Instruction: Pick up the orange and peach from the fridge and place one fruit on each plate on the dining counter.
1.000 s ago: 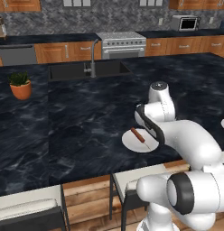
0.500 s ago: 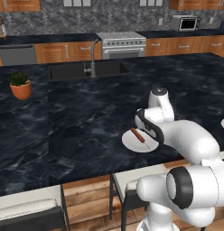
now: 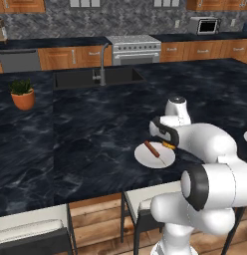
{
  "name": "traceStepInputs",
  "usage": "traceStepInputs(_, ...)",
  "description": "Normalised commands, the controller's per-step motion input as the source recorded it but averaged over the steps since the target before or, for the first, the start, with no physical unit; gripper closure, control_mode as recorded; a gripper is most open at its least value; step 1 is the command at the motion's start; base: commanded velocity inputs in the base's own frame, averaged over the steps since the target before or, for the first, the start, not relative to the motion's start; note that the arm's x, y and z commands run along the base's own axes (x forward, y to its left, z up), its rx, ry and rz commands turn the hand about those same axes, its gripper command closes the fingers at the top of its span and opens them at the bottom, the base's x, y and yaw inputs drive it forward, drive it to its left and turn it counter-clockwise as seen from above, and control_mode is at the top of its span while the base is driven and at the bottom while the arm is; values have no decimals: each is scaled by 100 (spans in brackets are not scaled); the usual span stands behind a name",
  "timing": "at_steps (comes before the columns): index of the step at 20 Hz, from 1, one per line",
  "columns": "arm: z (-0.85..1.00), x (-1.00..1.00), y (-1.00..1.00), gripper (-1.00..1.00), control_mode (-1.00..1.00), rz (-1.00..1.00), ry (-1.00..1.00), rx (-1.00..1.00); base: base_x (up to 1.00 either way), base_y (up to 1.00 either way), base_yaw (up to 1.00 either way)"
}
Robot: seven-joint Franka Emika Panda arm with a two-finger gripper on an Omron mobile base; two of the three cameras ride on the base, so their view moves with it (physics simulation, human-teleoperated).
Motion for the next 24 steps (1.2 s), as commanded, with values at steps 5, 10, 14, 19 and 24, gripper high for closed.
traceStepInputs(5, -27, 11, 0, 100, -100, -9, 0, 0, 0, 0, 0)
traceStepInputs(10, -26, 2, 0, 100, -100, -7, 0, 0, 0, 0, 0)
traceStepInputs(14, -20, 0, 3, 100, -100, -5, 0, 0, 0, 0, 0)
traceStepInputs(19, -5, 0, 23, 100, -100, -3, 0, 0, 0, 0, 0)
traceStepInputs(24, -8, 3, 11, 100, -100, -3, 0, 0, 0, 0, 0)
